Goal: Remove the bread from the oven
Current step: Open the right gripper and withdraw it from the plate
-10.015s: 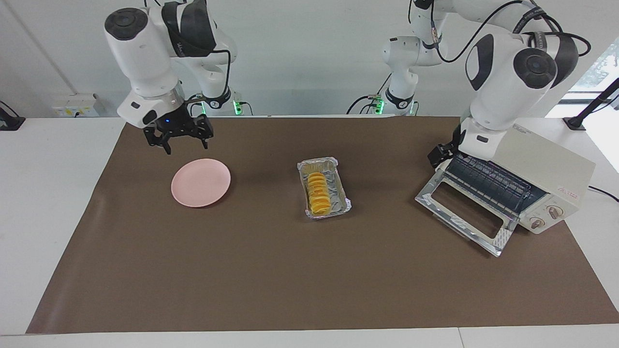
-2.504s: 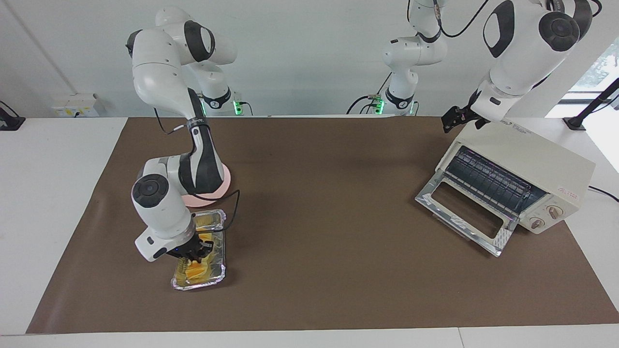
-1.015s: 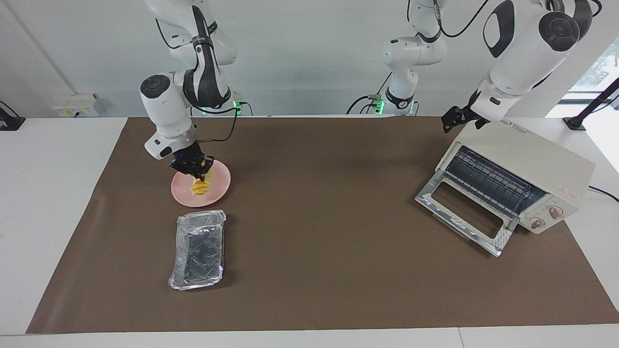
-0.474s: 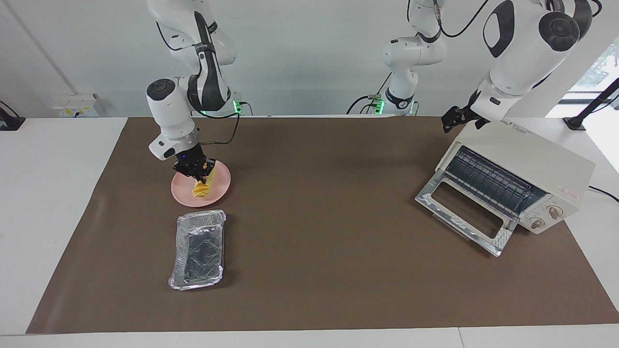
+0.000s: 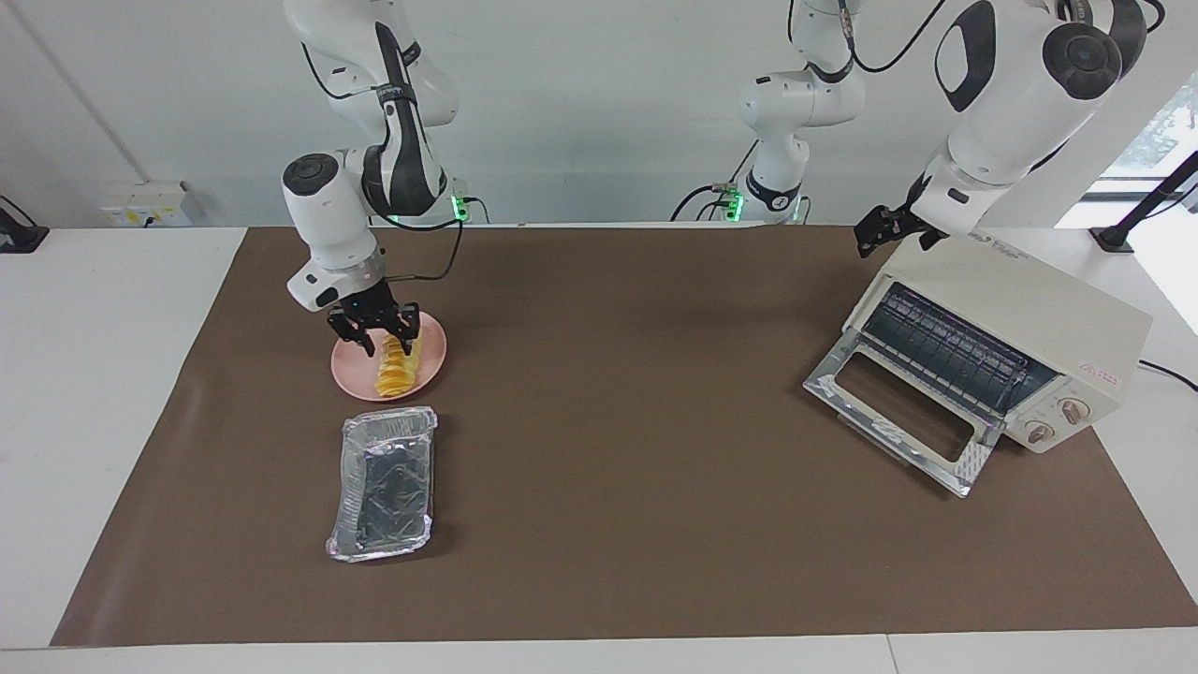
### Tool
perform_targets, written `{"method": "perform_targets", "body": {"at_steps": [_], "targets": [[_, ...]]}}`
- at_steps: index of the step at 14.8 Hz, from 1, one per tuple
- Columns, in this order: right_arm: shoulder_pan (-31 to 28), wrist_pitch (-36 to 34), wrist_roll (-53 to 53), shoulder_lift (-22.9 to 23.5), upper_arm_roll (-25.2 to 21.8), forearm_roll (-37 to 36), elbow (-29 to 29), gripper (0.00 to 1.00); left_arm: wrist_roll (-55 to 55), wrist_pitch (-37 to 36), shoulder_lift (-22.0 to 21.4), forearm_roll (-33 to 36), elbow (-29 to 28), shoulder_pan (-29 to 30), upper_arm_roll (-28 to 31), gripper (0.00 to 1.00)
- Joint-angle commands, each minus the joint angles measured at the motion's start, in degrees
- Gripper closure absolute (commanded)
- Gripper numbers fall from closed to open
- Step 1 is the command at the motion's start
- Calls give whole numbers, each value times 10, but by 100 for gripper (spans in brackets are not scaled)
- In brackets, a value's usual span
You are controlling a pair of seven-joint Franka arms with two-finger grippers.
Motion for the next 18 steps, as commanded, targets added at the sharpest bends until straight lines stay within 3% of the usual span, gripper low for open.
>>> {"method": "perform_targets", "body": {"at_steps": [1,5,11,14,18], "targets": [[-17,-111,-33,0,1,17,87,0,4,-1,-7,-11,0,4,-1,0],[-50,-292,-117,29,0,16,264,0,4,-1,-7,-11,0,4,-1,0],[-76,-509,-189,29,-5,-7,427,0,4,-1,-7,-11,0,4,-1,0],[-76,-581,-205,24,-6,-28,466,0,4,-1,-7,-11,0,4,-1,0],[-65,-605,-218,27,-16,-35,494,0,4,-1,-7,-11,0,4,-1,0]]}}
